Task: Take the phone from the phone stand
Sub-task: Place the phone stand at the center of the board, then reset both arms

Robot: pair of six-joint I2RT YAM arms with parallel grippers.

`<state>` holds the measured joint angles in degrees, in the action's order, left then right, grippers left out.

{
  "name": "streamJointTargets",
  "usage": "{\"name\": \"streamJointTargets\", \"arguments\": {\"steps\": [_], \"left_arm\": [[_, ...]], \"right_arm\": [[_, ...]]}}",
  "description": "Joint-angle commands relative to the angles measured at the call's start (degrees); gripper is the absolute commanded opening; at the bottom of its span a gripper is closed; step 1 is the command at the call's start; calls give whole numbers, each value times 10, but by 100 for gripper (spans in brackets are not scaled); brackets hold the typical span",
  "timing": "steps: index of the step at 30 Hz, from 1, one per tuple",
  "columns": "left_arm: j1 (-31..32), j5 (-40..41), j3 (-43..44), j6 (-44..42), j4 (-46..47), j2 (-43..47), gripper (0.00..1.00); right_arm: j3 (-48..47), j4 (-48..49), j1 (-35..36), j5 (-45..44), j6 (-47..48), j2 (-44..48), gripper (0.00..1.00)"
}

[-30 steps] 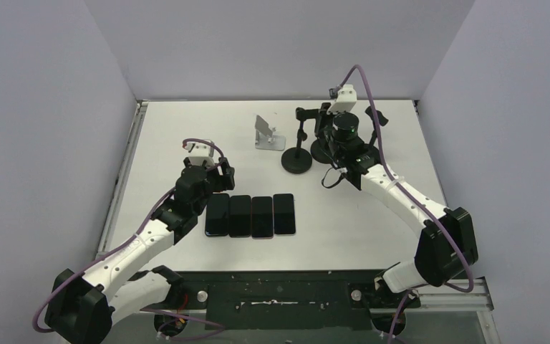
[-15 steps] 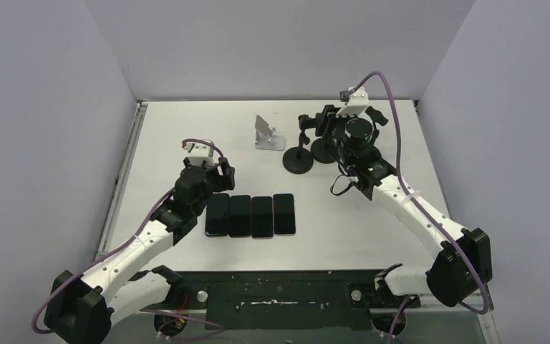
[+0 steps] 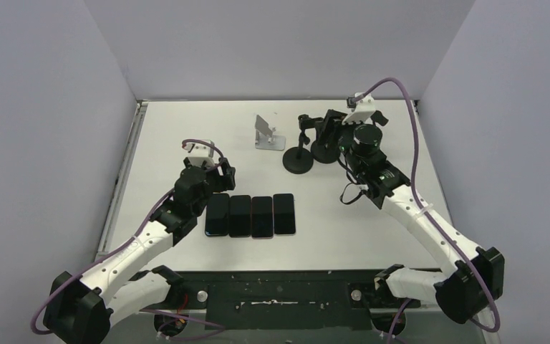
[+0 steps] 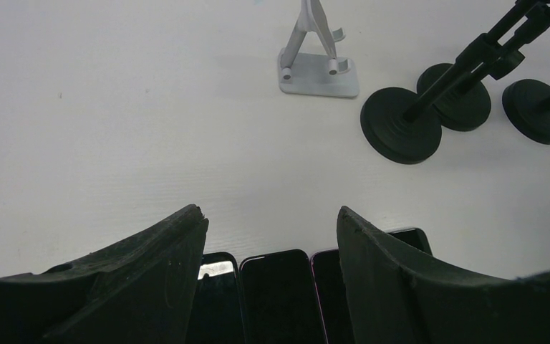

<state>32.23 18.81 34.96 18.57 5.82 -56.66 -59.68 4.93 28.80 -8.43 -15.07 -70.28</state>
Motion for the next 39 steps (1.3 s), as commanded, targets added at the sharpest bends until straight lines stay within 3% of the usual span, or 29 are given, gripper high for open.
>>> {"name": "streamJointTargets", "arguments": {"steps": [1, 6, 10, 15, 20, 24, 27, 31, 35, 37, 39], "left_arm": [[4, -1, 6, -6, 15, 17, 65], [5, -5, 6, -4, 19, 18, 65], [6, -8, 7, -2, 16, 14, 65], [8, 8, 11, 6, -5, 13, 65], [20, 31, 22, 38, -68, 20, 66], [18, 61, 23, 123, -162, 30, 69], [19, 102, 28, 201, -231, 36, 72], [19, 180, 66, 307, -338, 27, 95], [19, 237, 127, 427, -426, 10, 97], [18, 249, 147, 443, -436, 8, 97], [17, 242, 182, 398, -436, 0, 97]], "right_arm": [[-3, -40, 0, 60, -8, 77, 57], [15, -131, 13, 99, -25, 129, 68], [95, -149, 22, 103, -62, 154, 69], [209, -70, 32, 161, -130, 174, 68], [269, 21, 103, 174, -223, 117, 67], [257, 38, 177, 113, -244, 60, 68], [219, -13, 231, -13, -222, 38, 72], [181, -60, 262, -163, -222, 26, 76], [149, -90, 262, -270, -270, 22, 86], [119, -107, 262, -287, -264, 13, 91], [71, -147, 261, -304, -246, 3, 98]]}}
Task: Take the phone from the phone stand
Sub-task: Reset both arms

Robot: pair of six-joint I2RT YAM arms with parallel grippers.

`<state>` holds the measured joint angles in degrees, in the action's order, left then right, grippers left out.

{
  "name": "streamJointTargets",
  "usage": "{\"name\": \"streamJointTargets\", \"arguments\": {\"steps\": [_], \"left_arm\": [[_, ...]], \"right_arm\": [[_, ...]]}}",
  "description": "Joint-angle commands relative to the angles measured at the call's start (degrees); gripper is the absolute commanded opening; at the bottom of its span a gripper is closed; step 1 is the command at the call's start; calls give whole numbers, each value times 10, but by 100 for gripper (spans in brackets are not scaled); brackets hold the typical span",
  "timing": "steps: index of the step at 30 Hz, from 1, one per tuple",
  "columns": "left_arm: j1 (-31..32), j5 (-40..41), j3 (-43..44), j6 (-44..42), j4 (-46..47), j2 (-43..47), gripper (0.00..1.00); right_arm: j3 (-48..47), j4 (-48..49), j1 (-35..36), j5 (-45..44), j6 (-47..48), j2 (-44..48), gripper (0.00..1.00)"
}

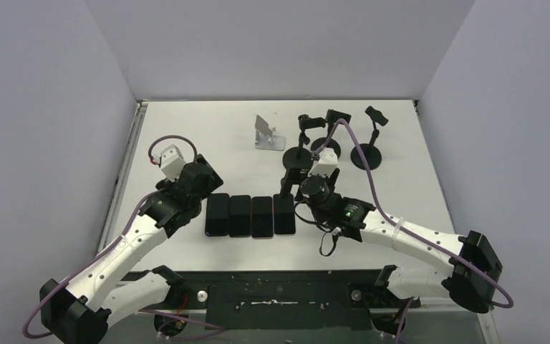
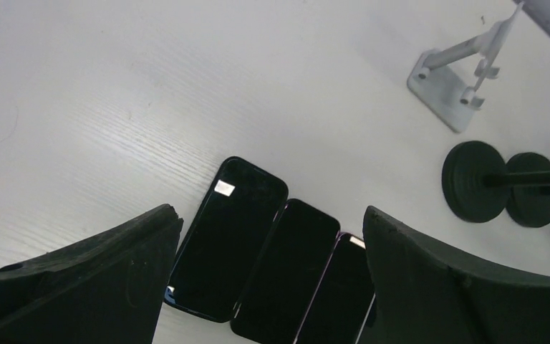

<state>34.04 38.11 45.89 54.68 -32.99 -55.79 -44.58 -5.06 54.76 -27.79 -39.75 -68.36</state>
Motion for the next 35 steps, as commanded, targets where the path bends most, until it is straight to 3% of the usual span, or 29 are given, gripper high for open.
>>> {"name": "streamJointTargets", "arguments": {"steps": [1, 4, 5, 9, 11, 16, 19, 23, 27, 35], "left_arm": [[-2, 39, 102, -4, -52, -19, 97], [-1, -31, 191, -226, -43, -54, 97], [0, -35, 204, -257, -39, -55, 97], [-2, -64, 202, -309, 54, -12, 97], [-1, -105, 229, -335, 79, 0, 97], [-1, -153, 343, -376, 79, -23, 97], [0, -155, 408, -387, 63, -42, 97], [0, -93, 445, -363, 62, -42, 97], [1, -42, 455, -350, 74, -40, 97], [2, -63, 462, -347, 62, -48, 97]], "right_arm": [[-108, -67, 2, -120, 15, -22, 100], [-186, -90, 2, -119, 132, -25, 100], [-196, -76, 3, -113, 186, -19, 100], [-226, 2, 0, -115, 264, 18, 100], [-277, -7, -6, -143, 289, 14, 100], [-389, -3, -6, -190, 416, 0, 100], [-356, 83, -3, -174, 482, 43, 100], [-281, 164, -4, -148, 462, 125, 100], [-277, 114, -6, -160, 438, 137, 100], [-278, 65, -7, -143, 414, 128, 100]]}}
